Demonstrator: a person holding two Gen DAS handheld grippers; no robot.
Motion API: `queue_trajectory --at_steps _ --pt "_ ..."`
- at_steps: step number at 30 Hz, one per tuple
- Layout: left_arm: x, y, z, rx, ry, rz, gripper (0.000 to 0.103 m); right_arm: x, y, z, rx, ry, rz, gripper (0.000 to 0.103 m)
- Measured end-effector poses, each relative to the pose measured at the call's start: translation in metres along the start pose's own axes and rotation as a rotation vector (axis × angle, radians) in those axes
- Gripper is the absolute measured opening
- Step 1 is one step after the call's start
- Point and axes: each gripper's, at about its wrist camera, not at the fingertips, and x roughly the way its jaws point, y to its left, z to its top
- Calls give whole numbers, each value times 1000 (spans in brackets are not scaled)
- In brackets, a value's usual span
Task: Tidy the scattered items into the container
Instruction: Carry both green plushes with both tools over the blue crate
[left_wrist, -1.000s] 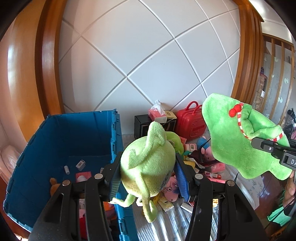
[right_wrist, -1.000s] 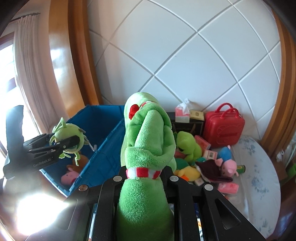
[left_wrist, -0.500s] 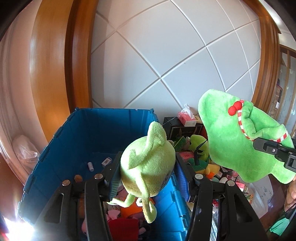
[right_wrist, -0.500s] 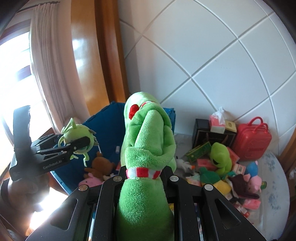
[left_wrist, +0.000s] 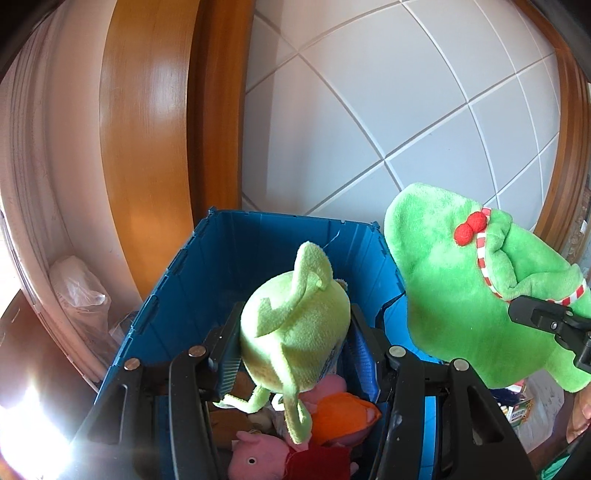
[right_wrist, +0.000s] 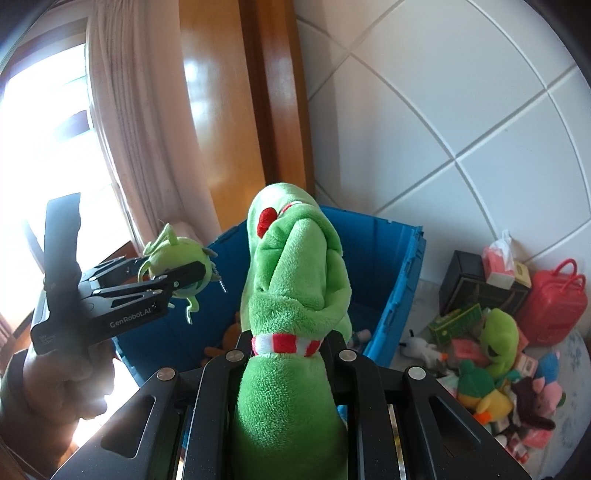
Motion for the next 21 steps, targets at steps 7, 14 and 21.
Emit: queue_trajectory --at_steps 7,14,21 --pt "13 24 0 -18 15 28 51 34 19 9 -21 25 34 17" --pt "23 38 1 -35 25 47 51 54 19 14 -23 44 45 17" --pt "32 42 4 -43 33 58 51 65 16 16 -26 53 52 17"
